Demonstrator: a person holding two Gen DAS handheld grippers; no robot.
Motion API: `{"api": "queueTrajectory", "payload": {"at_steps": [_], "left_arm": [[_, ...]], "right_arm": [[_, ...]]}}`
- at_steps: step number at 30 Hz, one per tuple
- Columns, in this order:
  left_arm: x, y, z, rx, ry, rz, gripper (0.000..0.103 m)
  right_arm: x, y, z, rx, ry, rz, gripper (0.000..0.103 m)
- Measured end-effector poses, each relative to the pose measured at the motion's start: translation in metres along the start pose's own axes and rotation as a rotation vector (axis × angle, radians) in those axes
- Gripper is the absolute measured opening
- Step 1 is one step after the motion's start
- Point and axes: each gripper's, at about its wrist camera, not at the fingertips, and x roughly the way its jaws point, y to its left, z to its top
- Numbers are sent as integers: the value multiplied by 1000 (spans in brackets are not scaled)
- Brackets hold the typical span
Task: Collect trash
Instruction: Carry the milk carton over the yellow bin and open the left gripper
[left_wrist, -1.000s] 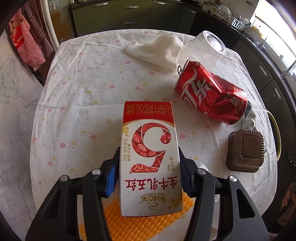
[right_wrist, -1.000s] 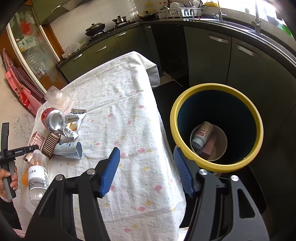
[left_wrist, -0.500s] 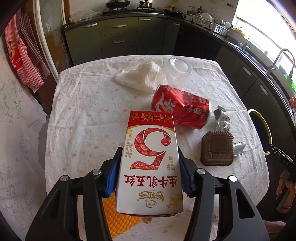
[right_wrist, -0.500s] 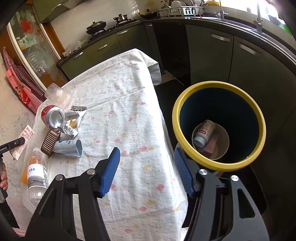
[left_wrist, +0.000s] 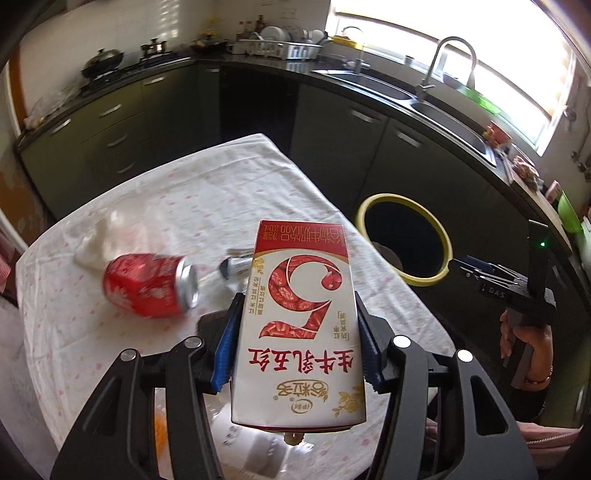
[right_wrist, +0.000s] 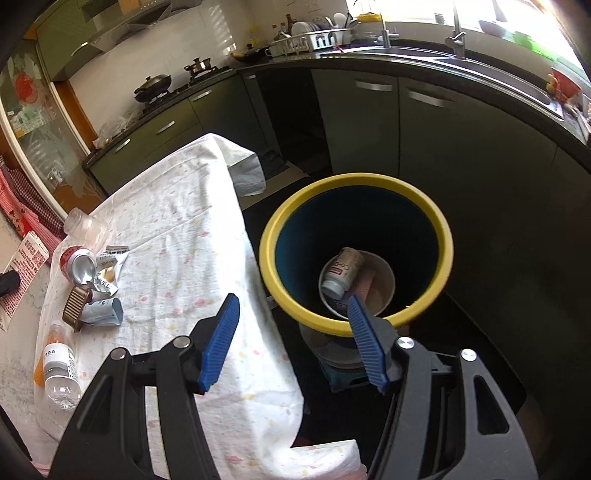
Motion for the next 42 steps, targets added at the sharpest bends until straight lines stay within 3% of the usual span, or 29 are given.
{"api": "queueTrajectory", "payload": {"at_steps": [10,14,16,17,18,25,32,35,42], "left_arm": [[96,-131,65,222,98,-163,50],[128,-152,81,230,151,-182,46],[133,-154,78,244,162,-179,49],[135,-151,74,256,168,-170,60],[136,-150,68,275,178,-157,66],[156,-130,25,375,328,-10,71],[174,-126,9,399,382,30,70],[180,-126,6,388,406,6,53],[168,-124,7,411,378,-13,53]], "right_arm": [[0,-71,-6,132,-16,-21,58],[8,-79,-8,146,-4,11,58],[13,-82,-8,145,4,19,58],[15,-83,-6,148,6,23,58],[17,-84,-6,149,6,29,58],[26,-85,-6,149,14,65,58],[25,-82,-7,142,13,71,58],[23,-80,-6,136,8,72,58],[23,-82,-6,141,6,70,58]]}}
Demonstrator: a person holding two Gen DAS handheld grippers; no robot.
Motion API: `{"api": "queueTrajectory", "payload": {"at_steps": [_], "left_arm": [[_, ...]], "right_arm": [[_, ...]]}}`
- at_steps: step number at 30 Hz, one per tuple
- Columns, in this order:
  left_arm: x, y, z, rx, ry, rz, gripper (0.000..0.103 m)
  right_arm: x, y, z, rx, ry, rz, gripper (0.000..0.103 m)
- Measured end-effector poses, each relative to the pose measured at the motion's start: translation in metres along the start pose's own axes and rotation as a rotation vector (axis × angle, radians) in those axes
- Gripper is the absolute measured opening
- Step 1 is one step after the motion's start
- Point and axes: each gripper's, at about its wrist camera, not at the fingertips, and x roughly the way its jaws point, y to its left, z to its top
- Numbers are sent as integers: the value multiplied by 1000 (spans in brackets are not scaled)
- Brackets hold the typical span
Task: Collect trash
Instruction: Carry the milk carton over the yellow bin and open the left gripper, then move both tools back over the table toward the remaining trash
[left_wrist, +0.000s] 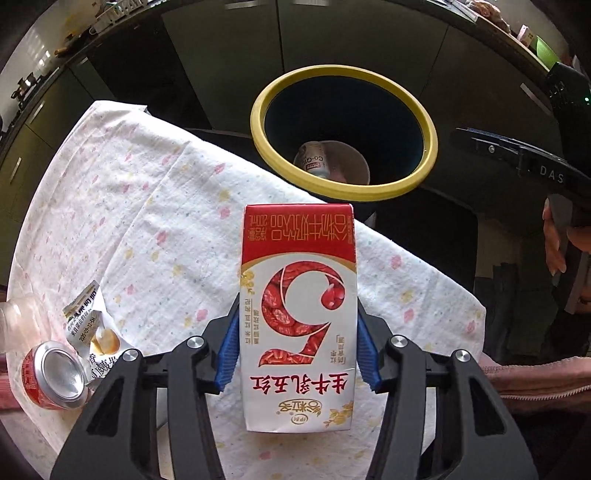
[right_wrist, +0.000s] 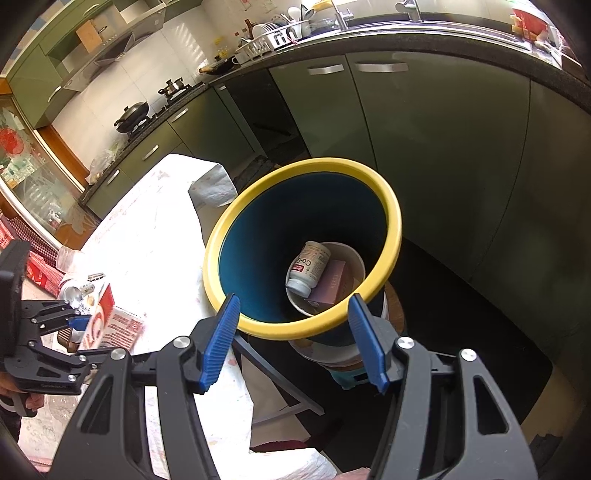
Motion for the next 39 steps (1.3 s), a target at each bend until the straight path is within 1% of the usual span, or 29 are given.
{"api": "queueTrajectory", "payload": {"at_steps": [2,6,10,13,17,19,20,21,22,23,24,27,30,31,32,33,35,39], "left_arm": [[-9,-3,3,12,-15,2,53],[-22,-9,27,37,-51,2,53],[-28,-23,65,77,-94,-13,53],[-27,-38,99,111,-122,-28,53],[-14,-50,133,128,-122,-47,53],[-5,-51,149,120,-123,-47,53],[-1,-53,156,116,-127,-48,56],[3,-54,164,107,-134,-55,61],[5,-52,171,94,-151,-64,73],[6,-51,175,85,-173,-61,76],[3,-49,179,78,-193,-53,76],[-12,-42,177,42,-226,-83,76],[-42,-32,156,39,-283,-60,78],[-51,-28,148,34,-302,-58,81],[-61,-22,138,24,-323,-58,84],[-70,-17,128,12,-342,-56,86],[-92,-3,99,-26,-381,-56,87],[-127,25,38,-141,-435,-68,88]], "right_arm": [[0,-3,0,7,-1,-3,58],[-3,-12,0,28,-10,-15,58],[-7,-21,-1,52,-18,-31,58],[-9,-26,-1,61,-20,-40,58],[-11,-30,-2,66,-25,-55,58],[-12,-31,-1,70,-27,-64,58],[-13,-31,-1,72,-28,-68,59],[-14,-31,-1,72,-29,-71,59],[-15,-31,-2,72,-30,-74,60],[-16,-31,-2,71,-31,-76,61],[-17,-30,-2,69,-31,-77,62],[-19,-29,-2,61,-33,-77,62],[-18,-27,-1,61,-37,-72,62],[-17,-26,-2,59,-36,-69,62],[-16,-24,-2,55,-34,-66,62],[-15,-22,-2,50,-31,-62,62],[-14,-20,-2,36,-26,-54,62],[-13,-5,-1,4,-19,-43,62]]}}
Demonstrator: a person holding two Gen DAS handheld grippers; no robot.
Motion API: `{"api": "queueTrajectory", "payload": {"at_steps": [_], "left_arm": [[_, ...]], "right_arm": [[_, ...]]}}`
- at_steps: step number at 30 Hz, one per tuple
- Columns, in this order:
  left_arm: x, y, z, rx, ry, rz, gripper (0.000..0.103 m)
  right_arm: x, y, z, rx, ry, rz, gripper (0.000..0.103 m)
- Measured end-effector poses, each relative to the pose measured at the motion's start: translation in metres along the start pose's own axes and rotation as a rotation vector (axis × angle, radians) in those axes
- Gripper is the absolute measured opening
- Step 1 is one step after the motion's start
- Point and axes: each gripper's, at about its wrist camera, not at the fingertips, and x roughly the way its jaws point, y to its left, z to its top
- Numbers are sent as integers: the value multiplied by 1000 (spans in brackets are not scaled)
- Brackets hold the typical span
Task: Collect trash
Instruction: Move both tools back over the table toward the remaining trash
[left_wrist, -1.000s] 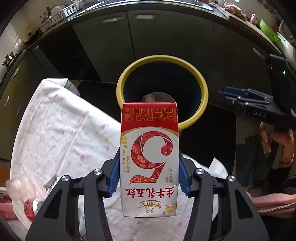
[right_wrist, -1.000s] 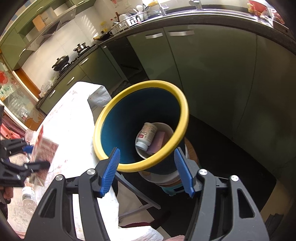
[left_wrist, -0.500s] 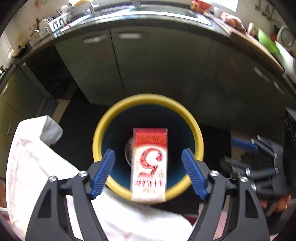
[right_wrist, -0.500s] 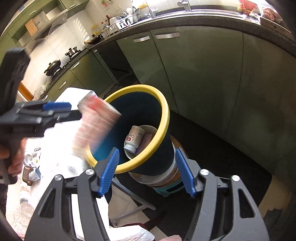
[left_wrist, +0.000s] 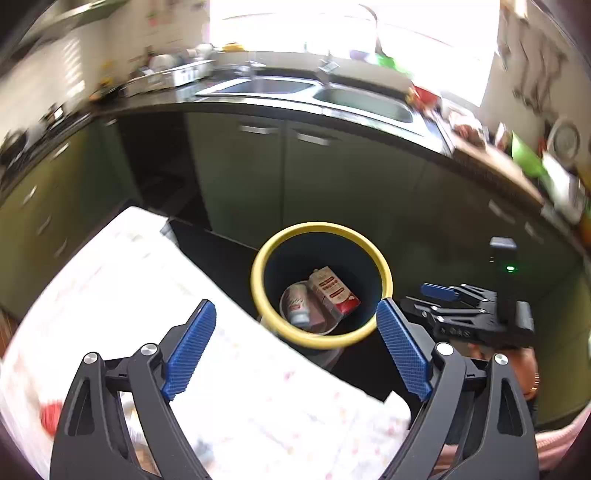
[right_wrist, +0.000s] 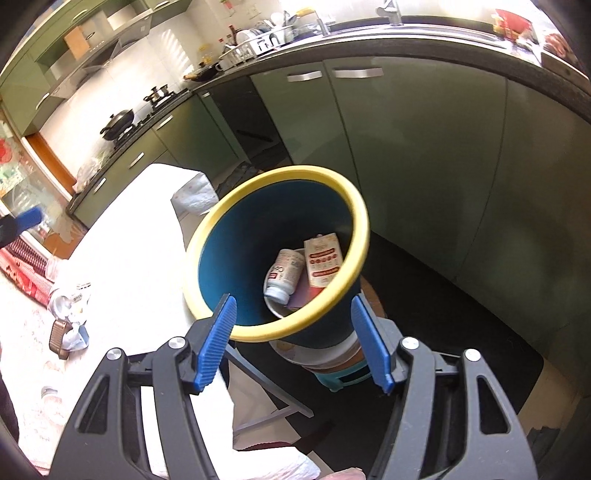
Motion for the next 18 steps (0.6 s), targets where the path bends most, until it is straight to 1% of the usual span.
{"api": "queueTrajectory", "payload": {"at_steps": [2,5,9,13,16,18], "left_arm": [[-33,16,-22,-62,-45,23,92],[-72,41,-56,-127,-102,107,94],[-110,70,-107,-214,-136,205,97],[-137,102,-156,-318,-156,256,98],[-158,125,-196,-385,-176,303,98],[-169,137,-218,-424,-182,333,98]], "right_arm": [[0,9,0,-22,5,7,62],[4,28,-1,-61,19,19,62],[10,62,-4,-135,45,54,62],[19,112,-11,-250,89,119,62],[24,155,-18,-361,122,153,62],[25,181,-24,-409,143,185,62]]}}
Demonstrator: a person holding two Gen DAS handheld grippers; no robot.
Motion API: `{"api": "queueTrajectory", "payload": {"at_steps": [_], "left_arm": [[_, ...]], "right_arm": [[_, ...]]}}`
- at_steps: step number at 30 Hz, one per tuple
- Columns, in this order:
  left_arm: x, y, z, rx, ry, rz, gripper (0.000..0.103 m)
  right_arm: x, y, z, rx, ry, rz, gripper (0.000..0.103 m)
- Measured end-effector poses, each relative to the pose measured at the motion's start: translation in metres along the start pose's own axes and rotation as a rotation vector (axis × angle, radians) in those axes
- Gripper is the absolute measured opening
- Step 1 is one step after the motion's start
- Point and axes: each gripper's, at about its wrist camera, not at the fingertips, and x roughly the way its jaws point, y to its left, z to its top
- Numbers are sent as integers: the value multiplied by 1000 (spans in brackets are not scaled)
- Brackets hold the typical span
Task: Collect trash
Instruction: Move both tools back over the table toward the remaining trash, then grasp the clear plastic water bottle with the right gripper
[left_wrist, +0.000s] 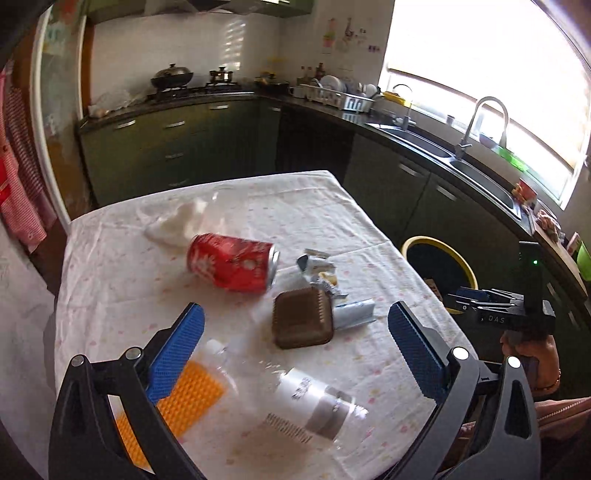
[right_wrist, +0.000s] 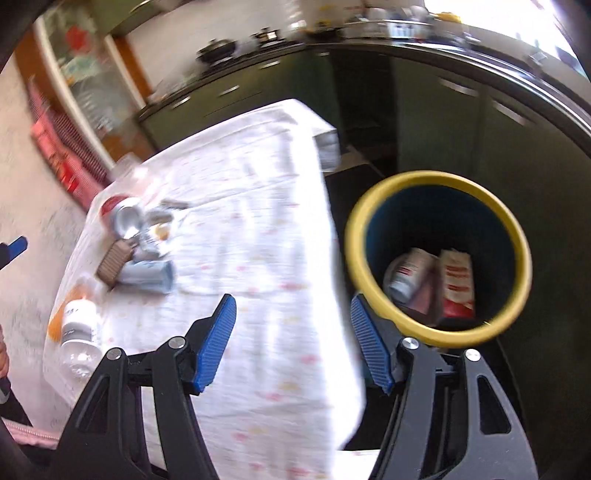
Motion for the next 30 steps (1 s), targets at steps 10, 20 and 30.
{"api": "queueTrajectory", "payload": {"at_steps": [10,20,30], "left_arm": [[-23,63,-53,-111,23,102,98],[-47,84,-70,-148,4,145,98],[-55,89,-83,-174,-5,126,98]], "right_arm": [[31,130,-4,-211,123,223,62],[35,227,-26,-493,338,317,62],[93,274,-3,-631,612,201,62]]}}
